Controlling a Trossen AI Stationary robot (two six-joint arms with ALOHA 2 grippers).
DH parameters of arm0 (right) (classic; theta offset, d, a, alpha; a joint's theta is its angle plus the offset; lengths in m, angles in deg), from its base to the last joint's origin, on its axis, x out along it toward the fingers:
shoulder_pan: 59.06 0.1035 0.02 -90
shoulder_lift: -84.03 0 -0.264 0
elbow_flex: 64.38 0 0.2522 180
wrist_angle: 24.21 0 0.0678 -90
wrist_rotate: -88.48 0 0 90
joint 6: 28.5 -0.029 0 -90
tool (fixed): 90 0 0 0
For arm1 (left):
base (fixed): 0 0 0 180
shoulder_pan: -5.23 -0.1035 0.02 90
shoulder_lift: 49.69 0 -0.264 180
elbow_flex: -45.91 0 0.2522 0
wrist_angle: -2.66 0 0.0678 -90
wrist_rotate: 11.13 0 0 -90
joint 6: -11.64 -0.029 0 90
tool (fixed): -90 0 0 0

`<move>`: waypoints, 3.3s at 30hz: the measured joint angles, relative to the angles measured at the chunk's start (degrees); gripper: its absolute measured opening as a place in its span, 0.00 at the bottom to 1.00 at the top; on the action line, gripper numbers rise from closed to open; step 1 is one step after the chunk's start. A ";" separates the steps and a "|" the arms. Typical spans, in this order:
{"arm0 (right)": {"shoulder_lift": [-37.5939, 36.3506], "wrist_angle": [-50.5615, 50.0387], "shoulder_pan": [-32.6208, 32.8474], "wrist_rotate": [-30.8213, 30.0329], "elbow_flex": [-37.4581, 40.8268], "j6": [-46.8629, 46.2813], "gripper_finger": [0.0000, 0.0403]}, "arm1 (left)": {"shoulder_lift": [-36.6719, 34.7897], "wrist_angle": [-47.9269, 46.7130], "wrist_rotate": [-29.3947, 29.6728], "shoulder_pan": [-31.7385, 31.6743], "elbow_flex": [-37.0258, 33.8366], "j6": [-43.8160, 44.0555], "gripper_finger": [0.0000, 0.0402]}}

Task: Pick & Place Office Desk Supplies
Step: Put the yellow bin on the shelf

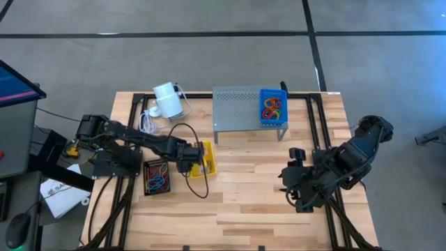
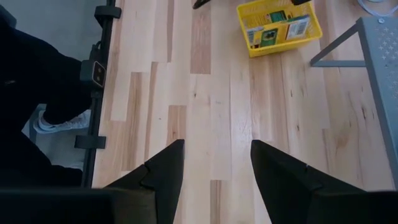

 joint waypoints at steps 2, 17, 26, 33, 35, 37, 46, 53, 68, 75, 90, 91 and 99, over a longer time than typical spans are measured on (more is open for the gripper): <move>0.00 0.26 0.44 0.00 0.00 -0.29 0.45 | 0.00 1.55 0.29 0.71 0.00 -3.98 0.02; 0.00 0.22 1.50 -0.25 0.00 -2.59 0.45 | -0.17 3.79 -2.56 2.44 -0.04 -0.87 0.09; 0.02 0.58 1.52 -0.26 0.00 -2.56 0.45 | -2.24 2.84 -0.24 2.52 0.32 6.12 0.31; 0.02 0.29 1.28 -0.26 0.00 -2.54 0.45 | -5.61 -3.40 2.93 4.26 4.70 17.69 0.48; 0.02 0.23 1.28 -0.26 0.00 -2.52 0.45 | -6.57 -5.72 2.94 5.11 6.25 22.91 0.51; 0.02 0.18 1.28 -0.26 0.00 -2.44 0.45 | -6.97 -7.56 2.64 6.41 8.41 30.97 0.53; 0.02 1.00 1.28 -0.33 0.00 -2.39 0.45 | -6.99 -3.55 -17.73 12.77 16.44 69.76 0.53; 0.61 2.92 1.81 -1.55 0.00 -0.84 0.45 | -0.48 -0.67 -18.62 18.09 16.46 85.35 0.50; 0.59 7.82 5.16 -1.59 0.74 -0.46 0.45 | 9.75 -0.33 -14.99 16.23 16.44 87.38 0.52; 0.59 7.81 6.83 -3.00 0.74 -1.41 0.45 | 11.24 -0.48 -15.01 14.19 16.41 86.68 0.52; 0.59 7.37 7.49 -3.06 0.74 -1.51 0.45 | 17.16 0.11 -18.70 13.32 16.41 88.22 0.50; 0.59 7.38 7.49 -3.06 0.74 -1.51 0.45 | 17.16 0.12 -18.69 13.32 16.41 88.22 0.48; 0.59 7.39 7.82 -3.06 0.74 -1.55 0.45 | 17.12 4.30 -19.61 13.29 15.95 88.37 0.21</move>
